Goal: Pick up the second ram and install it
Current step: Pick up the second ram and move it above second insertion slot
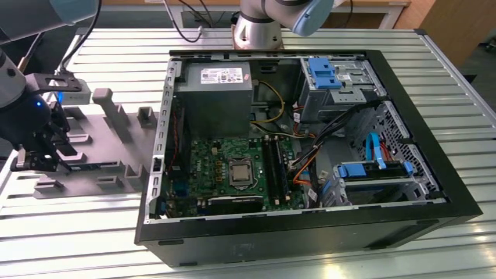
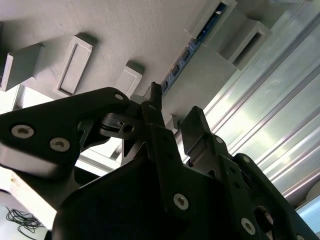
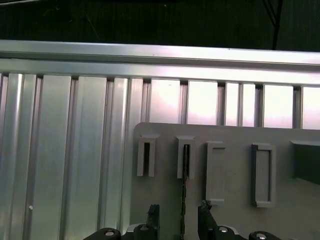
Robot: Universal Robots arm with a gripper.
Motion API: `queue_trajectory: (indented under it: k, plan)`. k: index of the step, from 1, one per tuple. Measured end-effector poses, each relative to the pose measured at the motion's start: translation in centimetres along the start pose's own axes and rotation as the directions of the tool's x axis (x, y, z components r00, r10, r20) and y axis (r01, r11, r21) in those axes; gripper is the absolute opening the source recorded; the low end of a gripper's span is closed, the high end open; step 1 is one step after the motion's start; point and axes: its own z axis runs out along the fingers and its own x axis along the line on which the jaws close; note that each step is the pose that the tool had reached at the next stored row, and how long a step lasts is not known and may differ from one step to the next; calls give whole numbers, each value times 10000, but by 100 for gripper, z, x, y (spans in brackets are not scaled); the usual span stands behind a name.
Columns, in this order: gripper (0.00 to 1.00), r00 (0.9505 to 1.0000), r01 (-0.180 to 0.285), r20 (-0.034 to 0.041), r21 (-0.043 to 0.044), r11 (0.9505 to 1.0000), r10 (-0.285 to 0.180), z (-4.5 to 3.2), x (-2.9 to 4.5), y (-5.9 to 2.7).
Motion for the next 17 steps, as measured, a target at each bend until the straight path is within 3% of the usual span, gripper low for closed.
queue_trajectory:
  k: [17]
  plan:
    - [43, 10000, -34, 2, 2, 10000, 34, 40, -23, 0]
